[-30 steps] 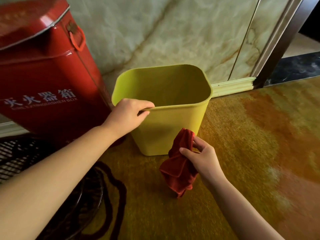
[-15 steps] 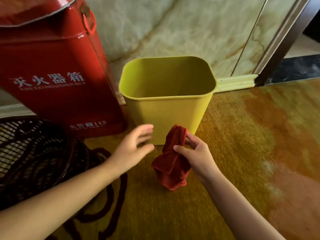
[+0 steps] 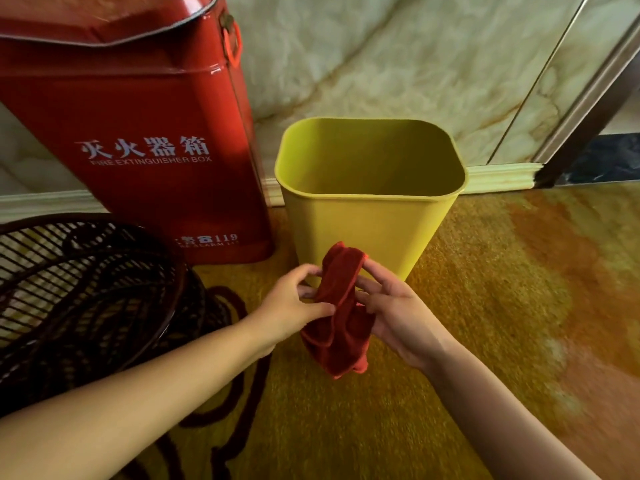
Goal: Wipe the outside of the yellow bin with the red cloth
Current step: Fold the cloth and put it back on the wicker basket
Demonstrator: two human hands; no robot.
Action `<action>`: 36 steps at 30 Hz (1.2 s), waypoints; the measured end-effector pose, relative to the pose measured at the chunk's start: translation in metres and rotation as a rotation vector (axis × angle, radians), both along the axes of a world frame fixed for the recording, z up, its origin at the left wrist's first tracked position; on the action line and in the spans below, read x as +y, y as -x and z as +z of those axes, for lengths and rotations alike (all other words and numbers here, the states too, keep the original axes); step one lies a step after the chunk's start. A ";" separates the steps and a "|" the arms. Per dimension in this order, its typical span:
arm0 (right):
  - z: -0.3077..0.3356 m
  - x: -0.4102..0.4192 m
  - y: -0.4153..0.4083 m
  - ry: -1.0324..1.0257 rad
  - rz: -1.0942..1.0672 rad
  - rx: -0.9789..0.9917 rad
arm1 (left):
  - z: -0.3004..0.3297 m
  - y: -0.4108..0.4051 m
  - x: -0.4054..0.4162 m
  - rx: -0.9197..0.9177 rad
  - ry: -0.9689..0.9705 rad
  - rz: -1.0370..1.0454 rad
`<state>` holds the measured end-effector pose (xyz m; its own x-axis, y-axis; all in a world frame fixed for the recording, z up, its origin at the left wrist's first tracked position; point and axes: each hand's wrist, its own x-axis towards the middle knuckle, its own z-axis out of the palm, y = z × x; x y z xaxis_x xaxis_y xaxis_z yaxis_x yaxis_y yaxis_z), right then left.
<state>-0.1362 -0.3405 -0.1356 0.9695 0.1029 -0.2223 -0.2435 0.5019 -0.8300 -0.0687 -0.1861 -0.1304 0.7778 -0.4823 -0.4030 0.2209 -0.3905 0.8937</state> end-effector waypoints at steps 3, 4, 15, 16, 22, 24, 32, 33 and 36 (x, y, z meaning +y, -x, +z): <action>0.000 -0.002 -0.002 0.169 -0.012 -0.008 | 0.004 -0.001 0.006 0.015 0.041 0.084; 0.001 -0.003 -0.003 0.229 -0.047 -0.010 | 0.008 -0.004 0.007 0.027 0.067 0.103; 0.017 0.027 -0.037 0.201 0.028 -0.155 | 0.119 -0.041 0.058 -0.135 0.274 -0.120; 0.018 0.027 -0.042 0.334 0.003 -0.200 | 0.129 -0.045 0.066 -0.149 0.268 -0.142; 0.031 0.048 -0.082 0.825 0.079 -0.452 | 0.167 -0.066 0.122 -0.211 0.184 -0.290; 0.037 0.058 -0.094 0.700 0.162 -0.407 | 0.168 -0.072 0.141 -0.221 0.145 -0.270; 0.050 0.078 -0.116 0.517 0.121 -0.338 | 0.119 -0.085 0.224 -0.118 0.050 0.022; 0.053 0.083 -0.118 0.503 0.132 -0.345 | 0.111 -0.087 0.231 -0.104 0.041 0.060; 0.064 0.102 -0.128 0.487 0.173 -0.364 | 0.091 -0.092 0.245 -0.086 0.043 0.158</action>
<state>-0.0087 -0.2384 -0.0719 0.9701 0.2355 0.0580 0.0538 0.0245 -0.9983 0.0237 0.0587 -0.0399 0.8758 -0.3670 -0.3135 0.1984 -0.3183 0.9270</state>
